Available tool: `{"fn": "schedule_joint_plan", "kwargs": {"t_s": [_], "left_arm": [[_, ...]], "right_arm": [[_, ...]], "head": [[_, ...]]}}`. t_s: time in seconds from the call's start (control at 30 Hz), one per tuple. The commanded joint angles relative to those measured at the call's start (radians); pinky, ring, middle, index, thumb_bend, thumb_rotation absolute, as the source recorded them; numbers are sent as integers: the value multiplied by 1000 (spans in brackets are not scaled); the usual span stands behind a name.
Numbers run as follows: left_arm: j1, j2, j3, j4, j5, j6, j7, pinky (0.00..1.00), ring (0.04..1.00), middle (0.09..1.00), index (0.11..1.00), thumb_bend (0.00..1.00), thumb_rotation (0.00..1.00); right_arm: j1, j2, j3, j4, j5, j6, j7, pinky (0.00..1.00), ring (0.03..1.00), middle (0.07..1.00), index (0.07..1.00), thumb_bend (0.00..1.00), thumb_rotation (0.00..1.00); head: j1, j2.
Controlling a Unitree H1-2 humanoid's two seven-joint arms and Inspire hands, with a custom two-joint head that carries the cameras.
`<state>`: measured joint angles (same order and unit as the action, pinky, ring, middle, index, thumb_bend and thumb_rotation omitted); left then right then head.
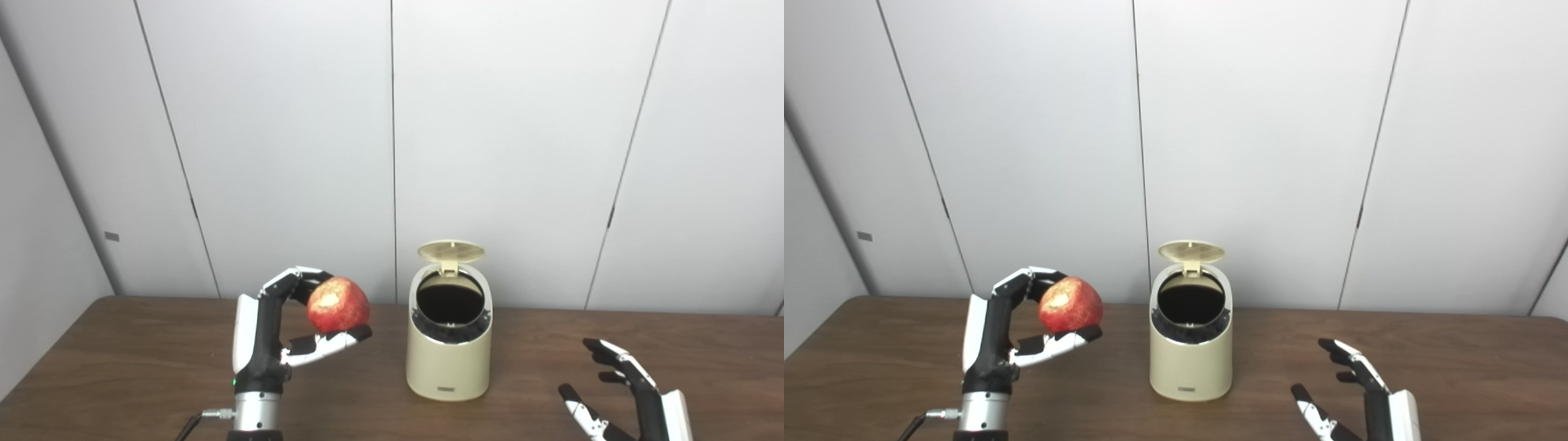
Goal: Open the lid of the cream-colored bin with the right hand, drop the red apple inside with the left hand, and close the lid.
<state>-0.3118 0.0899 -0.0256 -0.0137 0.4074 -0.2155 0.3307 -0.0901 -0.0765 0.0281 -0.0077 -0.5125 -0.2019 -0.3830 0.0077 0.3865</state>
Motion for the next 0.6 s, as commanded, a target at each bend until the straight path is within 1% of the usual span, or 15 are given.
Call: {"fn": "schedule_joint_plan", "kwargs": {"t_s": [0.0, 0.17, 0.23, 0.33, 0.37, 0.43, 0.47, 0.57], "left_arm": [[-40, -10, -4, -39, 6, -16, -8, 490, 468, 488, 467, 504, 0], [-53, -47, -18, -22, 23, -14, -15, 482, 467, 492, 461, 504, 0], [-59, -61, -22, -13, 26, -11, -19, 473, 527, 474, 440, 499, 0], [-70, -79, -33, 9, 41, 2, -22, 471, 541, 473, 434, 498, 0], [-77, -84, -37, 27, 45, -8, -18, 470, 541, 473, 434, 498, 0], [-87, -89, -42, 55, 49, -25, -10, 450, 533, 468, 445, 499, 0], [-92, -95, -46, 71, 53, -29, -5, 447, 532, 468, 447, 499, 0], [-100, -114, -56, 105, 51, -28, -1, 472, 540, 473, 434, 498, 0]], "right_arm": [[58, 64, 31, 7, 0, -9, -8, 640, 739, 758, 730, 279, 255], [57, 70, 39, 10, -10, -12, -21, 623, 726, 745, 725, 281, 269], [56, 73, 40, 11, -16, -10, -25, 618, 724, 743, 722, 282, 270], [54, 76, 42, 11, -29, -5, -28, 614, 722, 743, 724, 276, 256], [55, 78, 43, 8, -32, 1, -26, 614, 723, 744, 725, 275, 254], [55, 83, 43, 4, -36, 9, -23, 617, 726, 747, 727, 273, 298], [55, 84, 44, 3, -38, 11, -24, 617, 726, 747, 727, 273, 304], [56, 86, 44, 1, -42, 16, -23, 599, 718, 743, 722, 271, 280]], "head": [[-4, 1], [-15, 6], [-17, 8], [-24, 9], [-29, 8], [-34, 8], [-34, 8], [-36, 10]]}}
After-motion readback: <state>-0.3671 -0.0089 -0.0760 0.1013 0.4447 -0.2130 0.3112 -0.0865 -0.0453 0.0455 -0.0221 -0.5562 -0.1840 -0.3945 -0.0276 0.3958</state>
